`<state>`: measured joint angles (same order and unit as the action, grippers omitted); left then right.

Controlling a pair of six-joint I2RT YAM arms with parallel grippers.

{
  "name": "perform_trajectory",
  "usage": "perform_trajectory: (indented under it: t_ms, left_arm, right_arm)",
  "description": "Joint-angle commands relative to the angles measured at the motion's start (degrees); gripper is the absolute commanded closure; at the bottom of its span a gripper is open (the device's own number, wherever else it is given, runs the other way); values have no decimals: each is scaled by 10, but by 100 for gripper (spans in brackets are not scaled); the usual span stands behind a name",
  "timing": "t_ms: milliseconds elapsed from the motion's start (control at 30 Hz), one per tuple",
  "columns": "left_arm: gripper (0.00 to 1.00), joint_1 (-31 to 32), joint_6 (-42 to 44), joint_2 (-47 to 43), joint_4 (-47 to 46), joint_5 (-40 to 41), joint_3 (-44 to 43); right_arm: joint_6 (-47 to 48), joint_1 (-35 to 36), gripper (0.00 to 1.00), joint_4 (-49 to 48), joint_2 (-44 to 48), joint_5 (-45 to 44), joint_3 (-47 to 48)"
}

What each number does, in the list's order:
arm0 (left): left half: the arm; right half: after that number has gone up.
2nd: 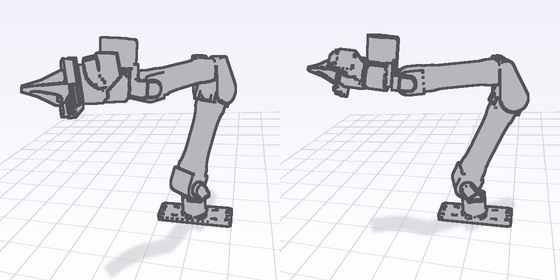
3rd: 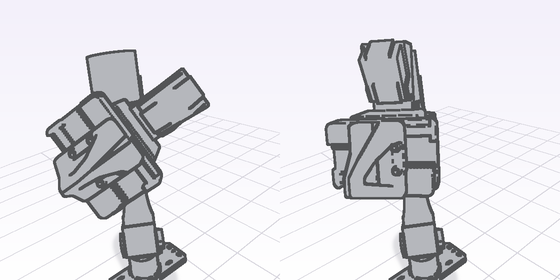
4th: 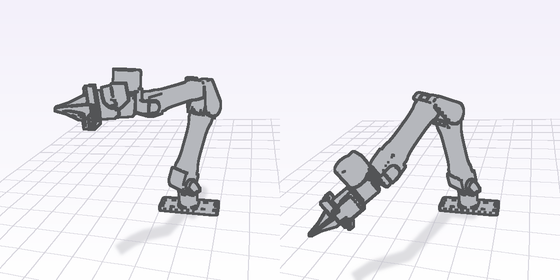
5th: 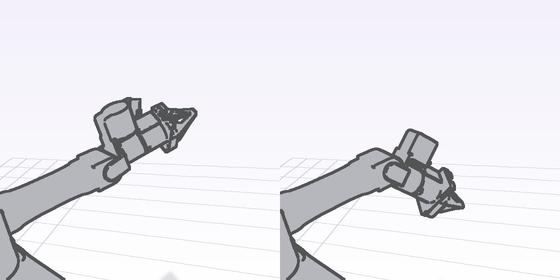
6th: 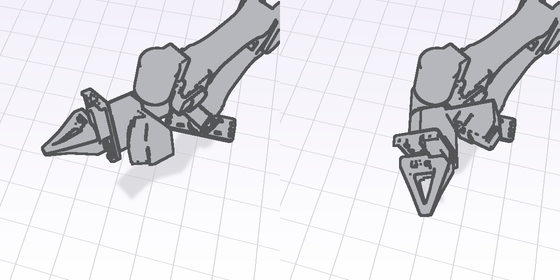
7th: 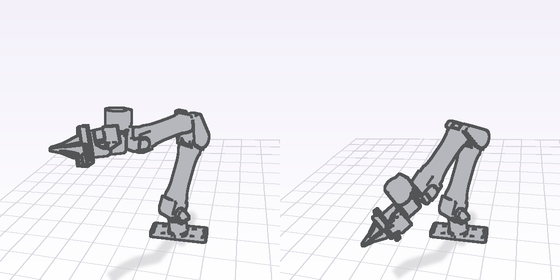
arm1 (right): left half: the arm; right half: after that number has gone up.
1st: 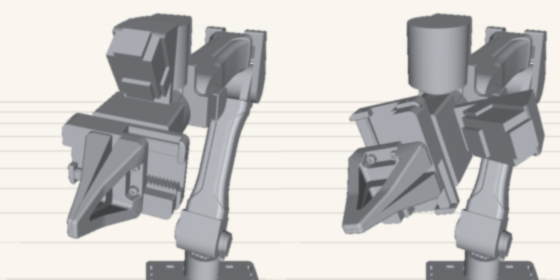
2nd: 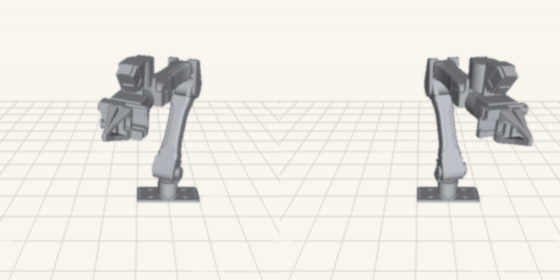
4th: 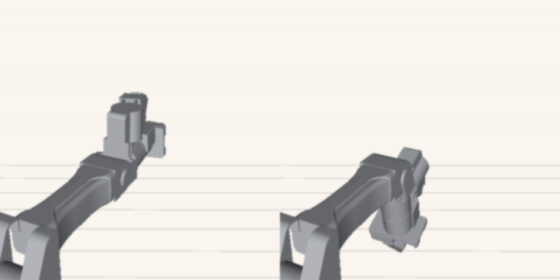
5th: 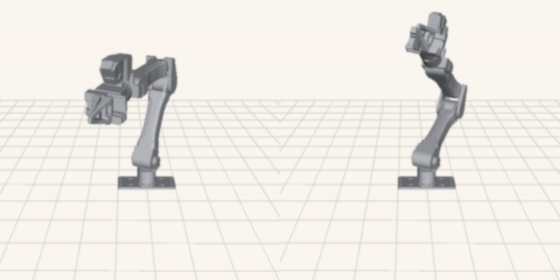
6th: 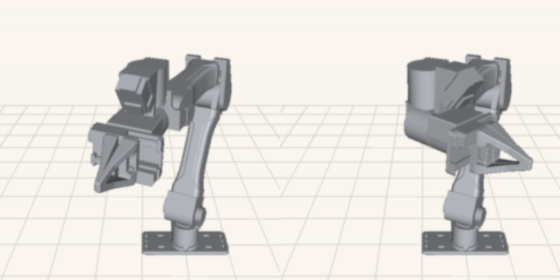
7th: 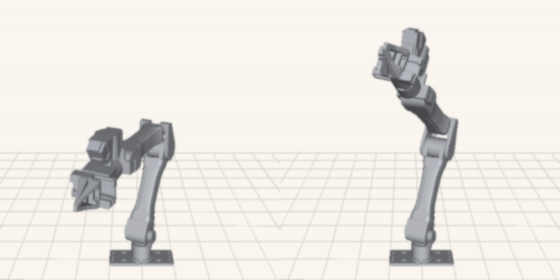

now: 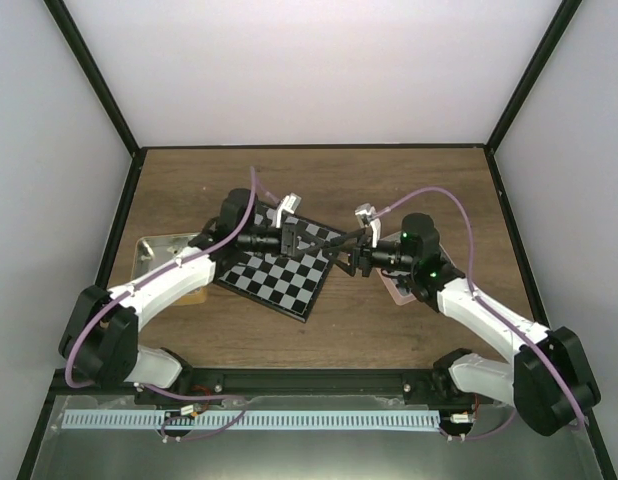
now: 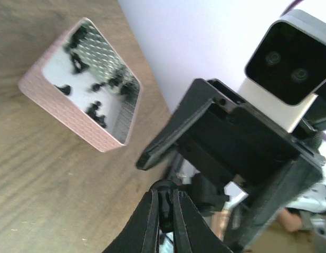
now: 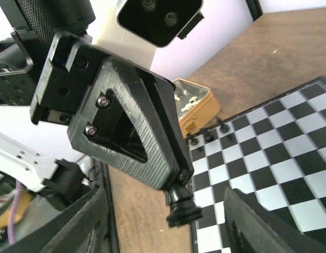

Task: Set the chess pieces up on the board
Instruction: Place the chess piece on the chessboard.

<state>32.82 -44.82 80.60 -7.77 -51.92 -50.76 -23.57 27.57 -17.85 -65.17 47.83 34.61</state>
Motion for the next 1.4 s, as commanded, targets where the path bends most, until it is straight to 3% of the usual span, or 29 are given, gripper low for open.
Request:
perform_trajectory:
  t_ms: [0, 233, 400, 833, 1367]
  left_arm:
    - [96, -2, 133, -12, 164, 110, -59]
    - [96, -6, 242, 7, 347, 463, -131]
    - [96, -15, 263, 60, 382, 582, -168]
    - [96, -82, 274, 217, 388, 638, -238]
    - [96, -123, 263, 299, 320, 573, -253]
  right_arm:
    - [15, 5, 33, 29, 27, -64, 20]
    - [11, 5, 27, 115, 34, -260, 16]
    - [6, 5, 28, 138, 28, -308, 11]
    - [3, 5, 28, 141, 23, -331, 1]
    - [4, 5, 28, 145, -4, -326, 19]
